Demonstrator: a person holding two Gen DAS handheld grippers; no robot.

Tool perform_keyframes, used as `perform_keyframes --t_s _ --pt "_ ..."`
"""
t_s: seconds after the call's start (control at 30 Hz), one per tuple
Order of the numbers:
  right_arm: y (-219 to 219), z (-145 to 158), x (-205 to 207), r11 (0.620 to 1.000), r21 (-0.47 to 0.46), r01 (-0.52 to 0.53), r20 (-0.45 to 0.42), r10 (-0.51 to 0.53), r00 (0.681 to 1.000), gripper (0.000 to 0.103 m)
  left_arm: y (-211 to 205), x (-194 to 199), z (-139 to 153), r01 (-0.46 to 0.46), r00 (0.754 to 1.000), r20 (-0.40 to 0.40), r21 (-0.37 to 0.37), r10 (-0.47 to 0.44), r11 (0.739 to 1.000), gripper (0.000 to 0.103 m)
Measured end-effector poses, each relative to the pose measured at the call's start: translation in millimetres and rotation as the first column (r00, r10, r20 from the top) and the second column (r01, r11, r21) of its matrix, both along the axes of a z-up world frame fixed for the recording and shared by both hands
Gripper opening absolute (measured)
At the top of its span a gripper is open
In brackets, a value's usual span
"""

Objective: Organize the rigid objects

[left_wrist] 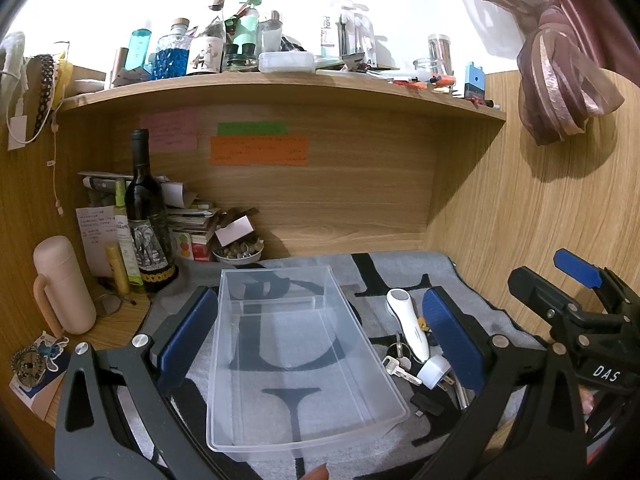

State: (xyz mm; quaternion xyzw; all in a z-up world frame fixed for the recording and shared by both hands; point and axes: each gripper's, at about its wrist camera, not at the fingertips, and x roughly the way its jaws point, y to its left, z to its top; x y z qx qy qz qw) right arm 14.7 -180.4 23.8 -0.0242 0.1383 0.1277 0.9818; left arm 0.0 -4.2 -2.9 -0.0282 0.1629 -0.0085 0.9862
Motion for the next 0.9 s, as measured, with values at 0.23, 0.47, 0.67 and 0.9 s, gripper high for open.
perform_keyframes --t_s 0.23,0.47,0.67,0.9 --pt "2.7 0.0 -0.9 1.0 -0.005 -0.004 0.002 0.004 1.0 0.103 0.7 -0.6 -0.5 0.004 1.0 -0.003 -0.003 -0.004 1.0 0.103" --pt "3.0 0.0 -0.9 1.0 -0.004 -0.004 0.003 0.004 1.0 0.103 0.1 -0.1 -1.4 0.004 1.0 -0.005 -0.002 -0.004 1.0 0.103" --pt "2.8 -0.2 -0.3 1.0 -0.004 -0.006 0.001 0.006 1.0 0.103 1.7 1.9 -4.0 0.01 1.0 -0.012 -0.009 -0.01 1.0 0.103" --pt "4.4 -0.6 4.0 1.0 -0.009 -0.008 -0.006 0.008 1.0 0.103 7.1 10.5 -6.4 -0.001 0.999 -0.052 -0.025 0.0 1.0 0.103"
